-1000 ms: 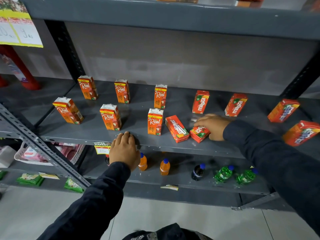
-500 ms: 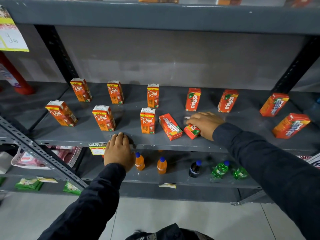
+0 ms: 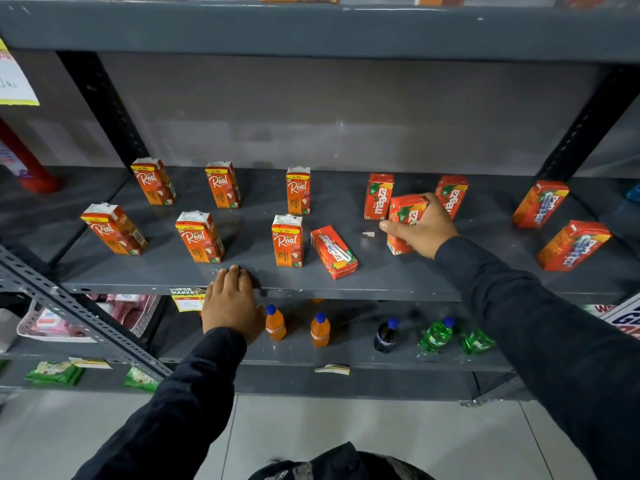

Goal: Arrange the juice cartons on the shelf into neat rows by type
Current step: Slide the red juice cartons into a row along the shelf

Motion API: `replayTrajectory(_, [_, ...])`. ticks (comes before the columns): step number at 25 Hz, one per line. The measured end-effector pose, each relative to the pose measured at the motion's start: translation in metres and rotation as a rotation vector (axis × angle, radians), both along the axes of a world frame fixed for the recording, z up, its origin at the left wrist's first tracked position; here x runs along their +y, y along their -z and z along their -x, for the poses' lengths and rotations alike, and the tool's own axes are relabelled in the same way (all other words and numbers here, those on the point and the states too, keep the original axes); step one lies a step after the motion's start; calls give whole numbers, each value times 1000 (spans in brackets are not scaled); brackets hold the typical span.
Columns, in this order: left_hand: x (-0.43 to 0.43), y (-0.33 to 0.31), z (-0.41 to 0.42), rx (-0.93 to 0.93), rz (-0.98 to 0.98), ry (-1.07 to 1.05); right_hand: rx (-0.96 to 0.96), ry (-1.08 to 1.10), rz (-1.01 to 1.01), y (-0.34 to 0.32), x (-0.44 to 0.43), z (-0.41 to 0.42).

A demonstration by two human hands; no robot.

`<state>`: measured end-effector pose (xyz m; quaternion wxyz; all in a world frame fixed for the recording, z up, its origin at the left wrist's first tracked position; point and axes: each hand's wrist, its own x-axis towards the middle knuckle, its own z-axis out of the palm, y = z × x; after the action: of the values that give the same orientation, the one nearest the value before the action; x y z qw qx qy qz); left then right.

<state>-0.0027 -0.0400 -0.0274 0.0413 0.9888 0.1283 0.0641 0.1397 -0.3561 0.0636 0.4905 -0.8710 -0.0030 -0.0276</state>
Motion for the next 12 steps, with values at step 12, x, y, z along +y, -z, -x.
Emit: replayTrajectory(12, [-2,-2,1,14,-10,-6,344,-51,-684,-5,-19,-9])
